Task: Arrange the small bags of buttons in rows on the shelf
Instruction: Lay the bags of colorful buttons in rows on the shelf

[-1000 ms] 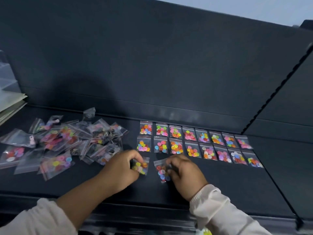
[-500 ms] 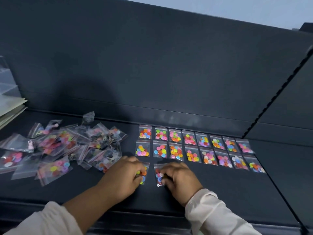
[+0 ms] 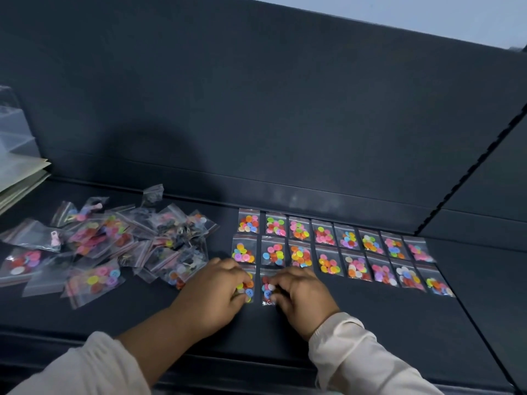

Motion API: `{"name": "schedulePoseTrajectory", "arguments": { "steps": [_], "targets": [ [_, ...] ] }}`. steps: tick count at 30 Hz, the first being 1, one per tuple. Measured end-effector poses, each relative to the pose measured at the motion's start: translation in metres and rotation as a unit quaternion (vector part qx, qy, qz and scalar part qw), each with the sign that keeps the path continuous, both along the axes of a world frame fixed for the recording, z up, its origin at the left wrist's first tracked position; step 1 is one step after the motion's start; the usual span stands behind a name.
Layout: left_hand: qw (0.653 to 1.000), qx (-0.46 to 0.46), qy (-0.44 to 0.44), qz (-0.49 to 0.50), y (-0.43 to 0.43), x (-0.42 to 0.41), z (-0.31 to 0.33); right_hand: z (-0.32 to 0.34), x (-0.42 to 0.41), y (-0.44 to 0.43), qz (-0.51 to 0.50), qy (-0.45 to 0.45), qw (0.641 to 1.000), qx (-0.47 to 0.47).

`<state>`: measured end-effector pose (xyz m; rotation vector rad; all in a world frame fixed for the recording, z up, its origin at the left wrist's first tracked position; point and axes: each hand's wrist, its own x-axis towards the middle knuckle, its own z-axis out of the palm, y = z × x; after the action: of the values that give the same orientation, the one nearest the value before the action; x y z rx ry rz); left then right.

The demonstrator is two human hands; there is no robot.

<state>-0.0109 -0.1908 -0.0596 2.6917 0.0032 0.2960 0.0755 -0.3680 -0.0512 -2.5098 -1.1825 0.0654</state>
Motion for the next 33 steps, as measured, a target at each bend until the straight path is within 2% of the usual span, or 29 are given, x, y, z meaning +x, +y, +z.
{"name": "schedulePoseTrajectory", "arguments": {
  "steps": [7,12,19,23,29,33],
  "targets": [
    [0.999,-0.019,-0.029,0.024,0.011,-0.008,0.009,0.021,-0.002,0.01,-0.026,0.001,0.999,0.028],
    [0.995,-0.009,-0.068,0.068,0.041,-0.027,0.02,0.034,-0.02,0.043,0.01,-0.002,0.999,0.049],
    [0.984,0.024,-0.045,0.172,0.105,-0.079,0.03,0.041,-0.059,0.108,0.07,0.051,0.994,0.071],
    [0.968,0.011,-0.018,0.249,0.148,-0.112,0.029,0.041,-0.076,0.148,0.103,0.069,0.991,0.05],
    [0.952,0.001,0.012,0.305,0.19,-0.144,0.024,0.035,-0.097,0.199,0.111,0.076,0.991,0.017],
    [0.935,-0.001,0.008,0.355,0.214,-0.155,0.019,0.032,-0.104,0.232,0.125,0.041,0.991,-0.017]
  ]
}}
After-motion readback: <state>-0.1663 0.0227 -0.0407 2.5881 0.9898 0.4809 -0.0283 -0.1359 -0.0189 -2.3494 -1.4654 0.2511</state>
